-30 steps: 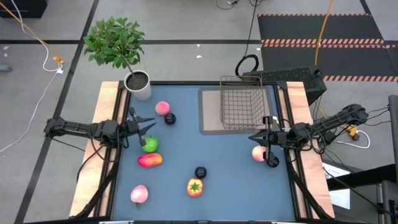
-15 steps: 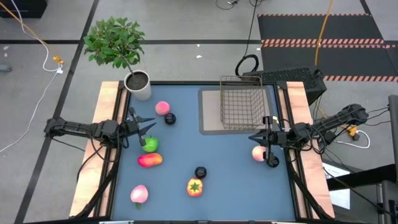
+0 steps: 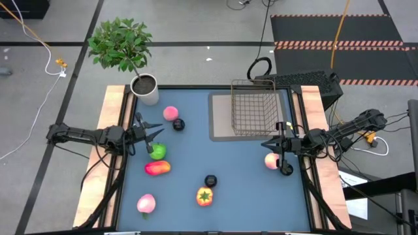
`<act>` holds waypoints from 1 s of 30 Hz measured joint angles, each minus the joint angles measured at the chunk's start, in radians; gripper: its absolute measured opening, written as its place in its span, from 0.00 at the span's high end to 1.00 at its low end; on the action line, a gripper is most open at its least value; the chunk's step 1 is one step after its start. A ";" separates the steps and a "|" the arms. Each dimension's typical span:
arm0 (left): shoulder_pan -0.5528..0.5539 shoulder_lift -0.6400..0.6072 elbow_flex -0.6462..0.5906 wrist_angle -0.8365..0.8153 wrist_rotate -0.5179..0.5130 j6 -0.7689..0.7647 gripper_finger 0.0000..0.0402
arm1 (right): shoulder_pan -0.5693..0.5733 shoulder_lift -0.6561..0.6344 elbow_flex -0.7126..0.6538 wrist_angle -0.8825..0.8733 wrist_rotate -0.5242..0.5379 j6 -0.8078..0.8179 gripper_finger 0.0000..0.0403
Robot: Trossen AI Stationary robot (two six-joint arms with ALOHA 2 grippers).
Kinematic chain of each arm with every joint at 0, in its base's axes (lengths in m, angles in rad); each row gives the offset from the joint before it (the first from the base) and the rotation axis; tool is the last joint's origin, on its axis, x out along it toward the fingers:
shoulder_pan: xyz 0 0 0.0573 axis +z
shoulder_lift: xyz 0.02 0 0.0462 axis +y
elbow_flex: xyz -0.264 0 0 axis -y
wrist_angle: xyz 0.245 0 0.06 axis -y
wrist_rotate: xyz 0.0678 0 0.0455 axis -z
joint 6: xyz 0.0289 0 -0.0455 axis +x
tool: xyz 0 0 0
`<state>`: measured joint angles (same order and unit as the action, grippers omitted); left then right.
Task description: Build produce basket
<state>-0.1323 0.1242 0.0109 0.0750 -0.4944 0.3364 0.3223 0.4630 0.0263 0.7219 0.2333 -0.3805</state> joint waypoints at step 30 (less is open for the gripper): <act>0.074 0.000 0.000 0.476 -0.004 -0.184 0.76 | -0.087 0.196 0.118 0.194 0.341 0.394 1.00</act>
<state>-0.0587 0.1242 0.0109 0.5511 -0.4984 0.1522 0.2357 0.6585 0.1443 0.9155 0.5739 0.0140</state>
